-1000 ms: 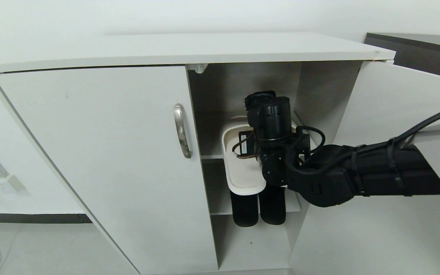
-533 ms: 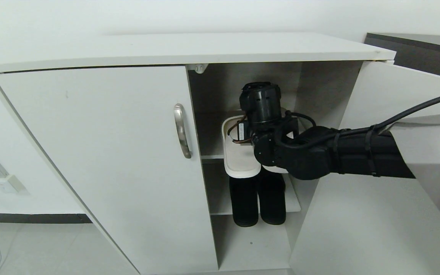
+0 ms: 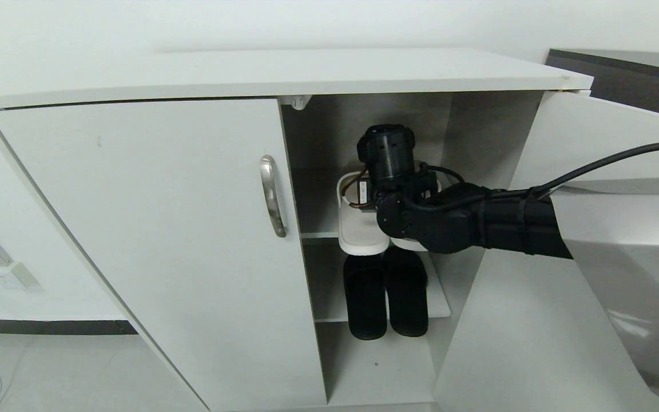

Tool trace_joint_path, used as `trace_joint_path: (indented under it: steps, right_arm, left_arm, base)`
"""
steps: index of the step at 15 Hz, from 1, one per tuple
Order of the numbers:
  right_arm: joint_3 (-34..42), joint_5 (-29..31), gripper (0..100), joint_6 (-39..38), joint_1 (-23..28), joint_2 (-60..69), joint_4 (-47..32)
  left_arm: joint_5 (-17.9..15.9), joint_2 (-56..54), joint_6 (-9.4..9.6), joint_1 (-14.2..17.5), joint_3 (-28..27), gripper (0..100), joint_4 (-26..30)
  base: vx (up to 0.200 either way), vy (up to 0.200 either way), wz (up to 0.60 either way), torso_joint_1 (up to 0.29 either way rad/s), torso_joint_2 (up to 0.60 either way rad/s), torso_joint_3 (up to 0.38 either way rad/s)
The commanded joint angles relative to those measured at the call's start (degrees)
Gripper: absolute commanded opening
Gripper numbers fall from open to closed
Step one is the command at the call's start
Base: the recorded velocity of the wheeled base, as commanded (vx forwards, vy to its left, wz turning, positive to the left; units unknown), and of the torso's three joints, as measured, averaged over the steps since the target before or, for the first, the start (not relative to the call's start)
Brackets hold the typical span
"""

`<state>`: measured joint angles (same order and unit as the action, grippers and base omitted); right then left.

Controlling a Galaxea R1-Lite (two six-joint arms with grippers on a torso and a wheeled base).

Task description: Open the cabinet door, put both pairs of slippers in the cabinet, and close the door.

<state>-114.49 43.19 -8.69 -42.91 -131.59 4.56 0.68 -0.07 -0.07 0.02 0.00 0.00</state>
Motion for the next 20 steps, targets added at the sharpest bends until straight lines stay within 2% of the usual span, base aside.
trace_joint_path:
  steps: [1, 3, 4, 15, 20]
  right_arm:
    - [-0.1, 0.0, 0, -0.1, 0.2, -0.8, 0.0]
    - [-0.1, -0.1, 0, -0.6, 0.2, -0.8, 0.0]
    - [-0.1, -0.1, 100, -0.6, 0.2, -0.8, 0.0]
    - [0.0, -0.1, 100, -0.9, -0.7, 0.9, 0.1]
    - [5.1, -0.1, 100, -0.9, -1.2, 3.8, 0.6]
  left_arm:
    - [0.0, 0.1, -0.01, 0.1, 0.0, 0, 0.0]
    - [0.0, 0.1, -0.01, 0.1, 0.0, 0, 0.0]
    - [0.0, 0.1, -0.01, 0.1, 0.0, 0, 0.0]
    - [0.1, 0.1, -0.19, 0.1, 0.0, 0, 0.0]
    - [0.1, 0.1, -0.19, 0.1, 0.0, 0, 0.0]
  base:
    - [0.000, 0.000, 0.00, 0.000, 0.00, 0.000]
    - [0.000, 0.000, 0.00, 0.000, 0.00, 0.000]
    - [0.000, 0.000, 0.00, 0.000, 0.00, 0.000]
    - [0.000, 0.000, 0.00, 0.000, 0.00, 0.000]
    - [0.000, 0.000, 0.00, 0.000, 0.00, 0.000]
